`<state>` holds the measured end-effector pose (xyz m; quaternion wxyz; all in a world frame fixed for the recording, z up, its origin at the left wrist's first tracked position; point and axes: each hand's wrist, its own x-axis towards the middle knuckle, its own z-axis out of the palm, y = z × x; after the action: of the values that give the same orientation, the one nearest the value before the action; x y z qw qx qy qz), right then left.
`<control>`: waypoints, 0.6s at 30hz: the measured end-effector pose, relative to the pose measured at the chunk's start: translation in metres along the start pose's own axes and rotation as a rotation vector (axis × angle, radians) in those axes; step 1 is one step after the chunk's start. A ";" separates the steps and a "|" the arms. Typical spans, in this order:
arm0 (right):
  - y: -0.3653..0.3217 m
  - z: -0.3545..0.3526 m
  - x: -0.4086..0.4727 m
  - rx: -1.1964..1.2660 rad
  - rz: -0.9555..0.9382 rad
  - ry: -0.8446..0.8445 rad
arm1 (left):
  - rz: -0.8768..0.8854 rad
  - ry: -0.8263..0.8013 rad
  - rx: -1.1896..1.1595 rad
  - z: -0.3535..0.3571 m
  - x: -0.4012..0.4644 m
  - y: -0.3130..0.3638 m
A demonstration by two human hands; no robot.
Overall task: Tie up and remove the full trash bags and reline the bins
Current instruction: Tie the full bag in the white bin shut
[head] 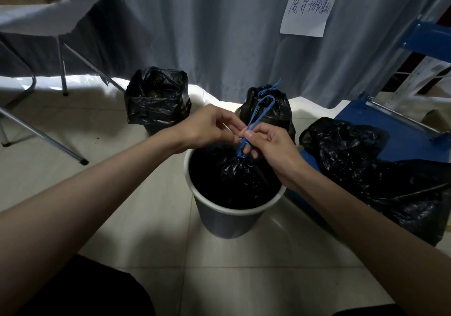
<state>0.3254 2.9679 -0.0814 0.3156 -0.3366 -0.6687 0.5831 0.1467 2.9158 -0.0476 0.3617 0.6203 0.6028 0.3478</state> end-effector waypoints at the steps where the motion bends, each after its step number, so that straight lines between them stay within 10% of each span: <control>1: 0.001 0.000 0.000 -0.002 0.003 0.001 | 0.002 -0.003 0.013 0.002 0.001 -0.002; 18: -0.003 -0.003 -0.002 0.173 0.120 0.059 | -0.085 0.113 0.000 0.016 0.001 -0.014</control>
<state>0.3292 2.9678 -0.0783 0.3274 -0.3646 -0.5849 0.6464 0.1537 2.9168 -0.0675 0.3415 0.5736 0.6479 0.3669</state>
